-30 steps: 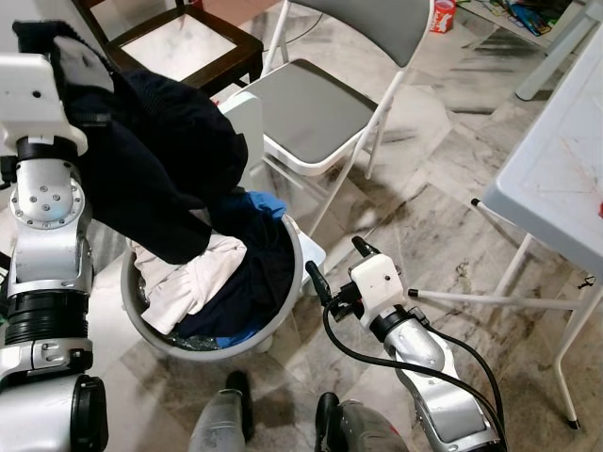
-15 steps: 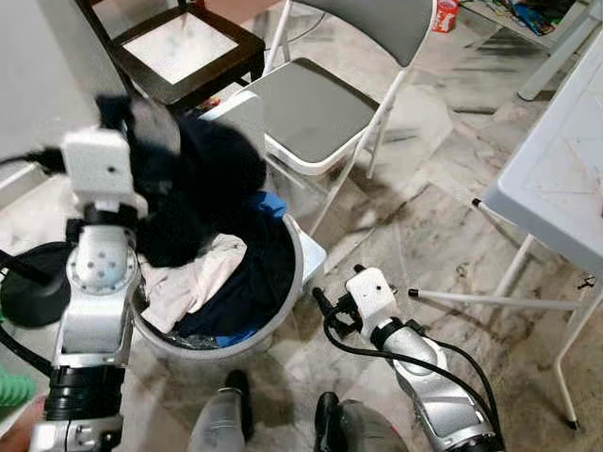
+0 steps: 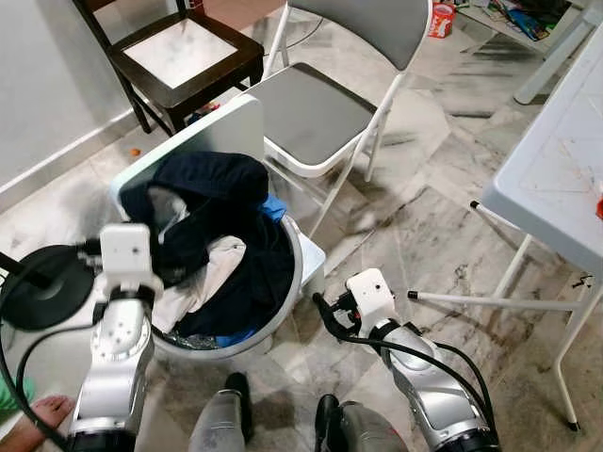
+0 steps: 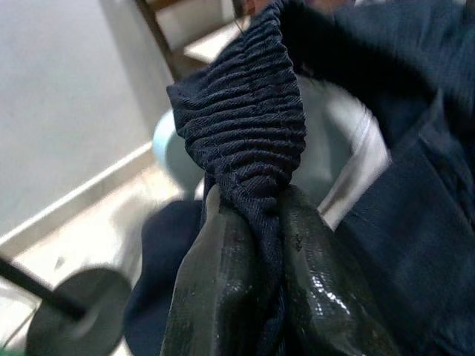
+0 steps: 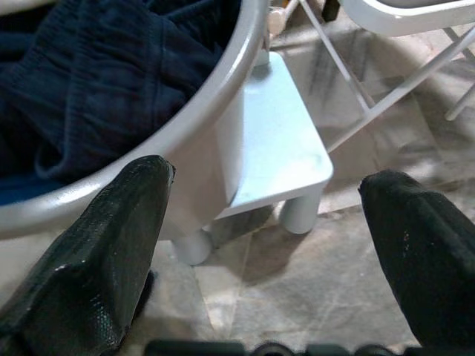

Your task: Hang hanger

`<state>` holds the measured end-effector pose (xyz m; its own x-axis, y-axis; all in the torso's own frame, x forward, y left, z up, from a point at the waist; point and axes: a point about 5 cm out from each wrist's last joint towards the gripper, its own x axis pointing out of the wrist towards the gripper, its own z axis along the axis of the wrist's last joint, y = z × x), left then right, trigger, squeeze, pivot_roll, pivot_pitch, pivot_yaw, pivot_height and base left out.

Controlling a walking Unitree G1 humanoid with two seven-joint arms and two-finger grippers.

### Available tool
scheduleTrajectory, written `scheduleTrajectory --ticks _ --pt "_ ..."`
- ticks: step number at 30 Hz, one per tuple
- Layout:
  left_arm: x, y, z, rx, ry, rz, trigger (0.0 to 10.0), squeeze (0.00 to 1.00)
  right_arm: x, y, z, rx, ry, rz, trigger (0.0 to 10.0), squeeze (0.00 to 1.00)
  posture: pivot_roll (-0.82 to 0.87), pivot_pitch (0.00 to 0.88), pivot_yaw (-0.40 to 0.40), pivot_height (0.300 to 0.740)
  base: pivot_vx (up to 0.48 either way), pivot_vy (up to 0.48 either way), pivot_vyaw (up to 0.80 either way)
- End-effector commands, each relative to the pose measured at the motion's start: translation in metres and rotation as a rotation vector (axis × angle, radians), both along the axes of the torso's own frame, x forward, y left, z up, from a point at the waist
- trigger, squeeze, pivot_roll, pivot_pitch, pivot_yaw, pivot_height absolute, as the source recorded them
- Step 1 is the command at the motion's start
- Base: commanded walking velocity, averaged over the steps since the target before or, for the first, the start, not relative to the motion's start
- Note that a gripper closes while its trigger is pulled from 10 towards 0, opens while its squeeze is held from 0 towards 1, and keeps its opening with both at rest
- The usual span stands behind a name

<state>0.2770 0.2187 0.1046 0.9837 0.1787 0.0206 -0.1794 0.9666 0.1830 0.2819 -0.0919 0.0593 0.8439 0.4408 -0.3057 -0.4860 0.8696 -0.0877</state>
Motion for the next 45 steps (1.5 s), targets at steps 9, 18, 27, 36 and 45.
scheduleTrajectory --ticks 9,18,27,36,45 --pt "-0.021 0.016 -0.035 0.055 0.139 0.033 0.9 0.0 -0.013 0.018 -0.015 0.116 0.198 0.079 10.0 0.0 0.11 0.322 -0.062 0.74 0.0 0.0 0.0" --pt "-0.027 0.011 -0.036 0.068 0.138 0.021 2.2 0.0 -0.025 0.033 -0.027 0.223 0.39 0.123 10.0 0.0 0.13 0.345 -0.074 0.74 0.0 0.0 0.0" --pt "-0.031 -0.003 -0.035 0.051 0.127 -0.053 8.1 0.0 -0.015 0.037 -0.028 0.331 0.473 0.021 10.0 0.0 0.14 0.366 -0.078 0.74 0.0 0.0 0.0" --pt "-0.031 -0.011 -0.036 0.001 0.149 -0.048 10.0 0.0 -0.01 0.033 -0.021 0.329 0.388 -0.001 10.0 0.0 0.15 0.363 -0.077 0.74 0.0 0.0 0.0" --pt "-0.026 -0.015 -0.033 -0.013 0.17 -0.05 10.0 0.0 -0.006 0.015 -0.023 0.312 0.365 -0.095 10.0 0.0 0.14 0.349 -0.068 0.74 0.0 0.124 0.0"
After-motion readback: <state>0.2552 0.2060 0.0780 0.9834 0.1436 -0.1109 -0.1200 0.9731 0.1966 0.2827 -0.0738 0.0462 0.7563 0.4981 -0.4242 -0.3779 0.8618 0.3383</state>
